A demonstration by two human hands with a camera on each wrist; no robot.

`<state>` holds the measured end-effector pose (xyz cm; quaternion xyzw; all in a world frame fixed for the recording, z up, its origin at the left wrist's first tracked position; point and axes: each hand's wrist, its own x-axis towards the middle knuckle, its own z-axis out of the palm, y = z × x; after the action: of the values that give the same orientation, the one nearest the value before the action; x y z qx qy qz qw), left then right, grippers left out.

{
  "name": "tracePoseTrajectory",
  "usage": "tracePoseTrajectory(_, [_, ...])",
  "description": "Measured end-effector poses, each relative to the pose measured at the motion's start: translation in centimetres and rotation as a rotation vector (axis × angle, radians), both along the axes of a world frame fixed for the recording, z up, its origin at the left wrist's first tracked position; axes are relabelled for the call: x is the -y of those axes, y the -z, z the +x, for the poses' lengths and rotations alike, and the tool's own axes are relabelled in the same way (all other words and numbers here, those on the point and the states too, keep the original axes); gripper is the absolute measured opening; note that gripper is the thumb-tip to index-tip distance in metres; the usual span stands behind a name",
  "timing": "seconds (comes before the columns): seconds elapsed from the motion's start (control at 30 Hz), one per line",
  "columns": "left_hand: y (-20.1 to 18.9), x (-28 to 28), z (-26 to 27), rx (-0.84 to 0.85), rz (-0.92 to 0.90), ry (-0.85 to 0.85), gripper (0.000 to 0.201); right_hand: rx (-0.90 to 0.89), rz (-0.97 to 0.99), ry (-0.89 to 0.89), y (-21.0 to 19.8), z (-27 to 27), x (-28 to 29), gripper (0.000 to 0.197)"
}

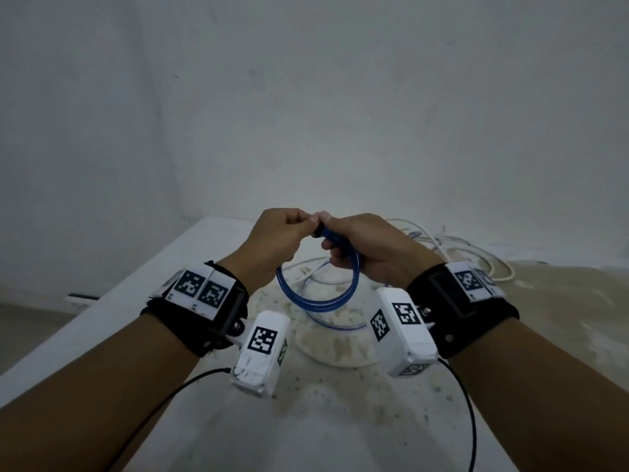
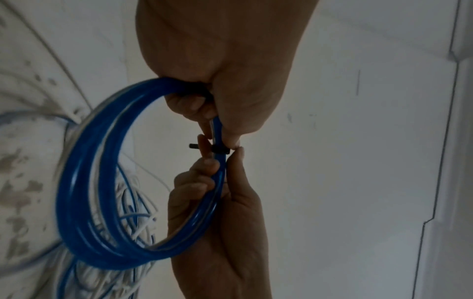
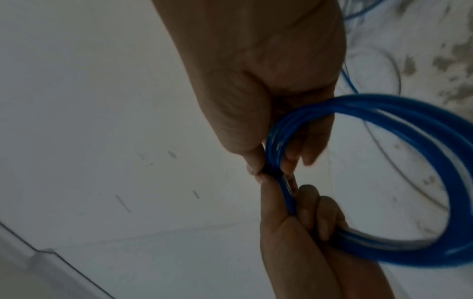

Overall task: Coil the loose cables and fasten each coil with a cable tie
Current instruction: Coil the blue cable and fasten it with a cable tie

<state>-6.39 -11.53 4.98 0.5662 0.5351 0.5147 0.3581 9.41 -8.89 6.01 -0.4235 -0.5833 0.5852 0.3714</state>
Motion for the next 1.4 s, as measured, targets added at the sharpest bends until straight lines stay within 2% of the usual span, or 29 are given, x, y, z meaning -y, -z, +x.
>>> tracePoseTrajectory(0.13, [-0.7,-0.3,-3.6,0.089,-0.023,-0.083,0.034,-0.049,0.056,0.029,0.1,-4.6,-1.1,0.034])
tracePoseTrajectory(0.23, [-0.6,-0.2,-5.9,0.150,-0.087,-0.171,0.039,-0.198,0.033,0.106,0.1,-7.1,-2.0,0.027])
tracePoseTrajectory(0.33, [0.5,0.1,-7.3,0.369,-0.151,-0.205,0.043,-0.300,0.030,0.179,0.3,-9.3,-2.3,0.026])
tracePoseTrajectory(0.43, [1.3,0.1,-8.0,0.558,-0.132,-0.229,0.034,-0.312,0.026,0.173,1.1,-11.1,-2.3,0.026])
tracePoseTrajectory(0.5, [1.5,-0.2,-9.0,0.507,-0.093,-0.276,0.033,-0.230,0.023,0.095,1.5,-11.4,-2.6,0.025])
tracePoseTrajectory(0.63, [2.0,-1.0,-11.5,0.338,-0.078,-0.348,0.035,0.050,0.056,-0.121,1.3,-10.8,-3.8,0.025])
tracePoseTrajectory(0.73, [2.2,-1.8,-12.9,0.323,-0.102,-0.327,0.035,0.183,0.100,-0.194,0.9,-11.4,-5.2,0.024])
tracePoseTrajectory(0.9, [3.0,-3.8,-15.8,0.461,-0.193,-0.369,0.045,0.088,-0.040,-0.098,1.8,-13.9,-9.6,0.024])
tracePoseTrajectory(1.0, [5.5,-4.8,-17.8,0.385,-0.328,-0.416,0.044,0.009,-0.103,0.032,3.1,-16.1,-13.1,0.023])
tracePoseTrajectory(1.1, [8.3,-5.6,-18.6,0.241,-0.457,-0.411,0.033,-0.052,-0.148,0.109,4.3,-19.0,-16.3,0.027])
tracePoseTrajectory(1.17, [9.4,-6.4,-18.7,0.141,-0.516,-0.373,0.026,-0.003,-0.113,0.111,5.2,-21.2,-18.1,0.027])
tracePoseTrajectory(1.23, [9.7,-7.4,-19.0,0.069,-0.570,-0.349,0.033,0.080,-0.067,0.093,6.3,-23.5,-20.0,0.030])
tracePoseTrajectory(1.33, [9.8,-8.4,-19.2,0.010,-0.621,-0.337,0.030,0.091,-0.085,0.009,7.7,-26.5,-22.4,0.040])
tracePoseTrajectory(1.4, [10.1,-8.8,-19.2,-0.017,-0.633,-0.322,0.024,0.228,-0.001,0.042,8.7,-27.4,-24.5,0.041])
